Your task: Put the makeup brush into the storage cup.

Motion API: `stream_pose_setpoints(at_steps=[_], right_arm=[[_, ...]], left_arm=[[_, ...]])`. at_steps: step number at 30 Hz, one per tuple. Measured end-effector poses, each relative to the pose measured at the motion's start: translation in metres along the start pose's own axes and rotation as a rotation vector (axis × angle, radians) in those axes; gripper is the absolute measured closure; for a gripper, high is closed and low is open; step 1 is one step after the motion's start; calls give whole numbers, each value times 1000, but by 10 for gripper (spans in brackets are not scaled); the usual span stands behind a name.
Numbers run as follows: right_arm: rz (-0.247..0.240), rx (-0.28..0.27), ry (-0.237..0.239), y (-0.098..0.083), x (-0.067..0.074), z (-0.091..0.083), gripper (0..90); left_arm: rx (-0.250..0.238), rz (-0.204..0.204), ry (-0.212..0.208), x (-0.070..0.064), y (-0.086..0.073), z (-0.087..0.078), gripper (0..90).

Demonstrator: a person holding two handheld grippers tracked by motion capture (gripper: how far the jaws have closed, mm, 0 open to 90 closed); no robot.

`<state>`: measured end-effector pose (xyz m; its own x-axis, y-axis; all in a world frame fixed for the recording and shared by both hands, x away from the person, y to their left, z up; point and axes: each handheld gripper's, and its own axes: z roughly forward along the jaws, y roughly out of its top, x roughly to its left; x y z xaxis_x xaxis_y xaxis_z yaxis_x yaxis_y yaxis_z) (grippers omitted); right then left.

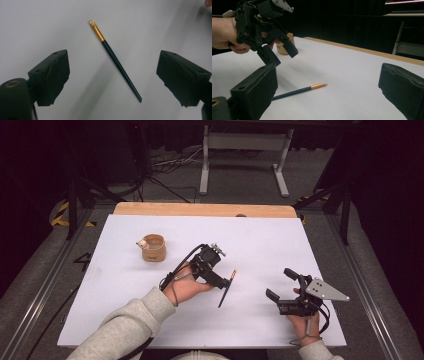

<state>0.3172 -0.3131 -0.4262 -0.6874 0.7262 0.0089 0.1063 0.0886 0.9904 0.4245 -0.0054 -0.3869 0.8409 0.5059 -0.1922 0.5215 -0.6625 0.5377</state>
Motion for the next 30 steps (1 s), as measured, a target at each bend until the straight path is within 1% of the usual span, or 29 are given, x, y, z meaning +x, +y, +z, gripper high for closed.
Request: stream_pose_setpoints(at_steps=[3,4,5,6,7,8,9,11,13,17,20,22,24,28,30], right_arm=[[1,4,5,0,0,0,28],[2,5,8,0,0,1,28],[2,5,8,0,0,1,28],[2,6,8,0,0,1,29],[4,5,8,0,0,1,29],[5,5,8,0,0,1,29],[5,5,8,0,0,1,29],[7,4,8,-1,-1,1,29],[9,5,9,-1,-1,0,30],[12,9,24,0,0,0,51],[12,8,25,0,0,1,51],[13,8,25,-1,0,1,51],[14,8,26,-1,-1,1,51],[17,10,31,-1,0,1,52],[16,11,33,-1,-1,0,52]], left_arm=[[25,8,4,-2,3,4,147],[25,8,4,-2,3,4,151],[37,12,12,-3,4,5,151],[42,14,9,-3,5,6,156],[55,10,9,-4,6,7,159],[58,18,10,-4,6,7,165],[74,24,11,-5,7,8,167],[84,30,15,-6,8,10,175],[98,56,21,-7,9,11,196],[113,87,30,-8,9,16,223],[115,97,23,-9,11,18,240],[122,105,5,-10,11,20,277],[128,113,1,-10,11,23,296],[139,113,-10,-9,10,28,327],[146,101,-16,-8,10,31,346]])
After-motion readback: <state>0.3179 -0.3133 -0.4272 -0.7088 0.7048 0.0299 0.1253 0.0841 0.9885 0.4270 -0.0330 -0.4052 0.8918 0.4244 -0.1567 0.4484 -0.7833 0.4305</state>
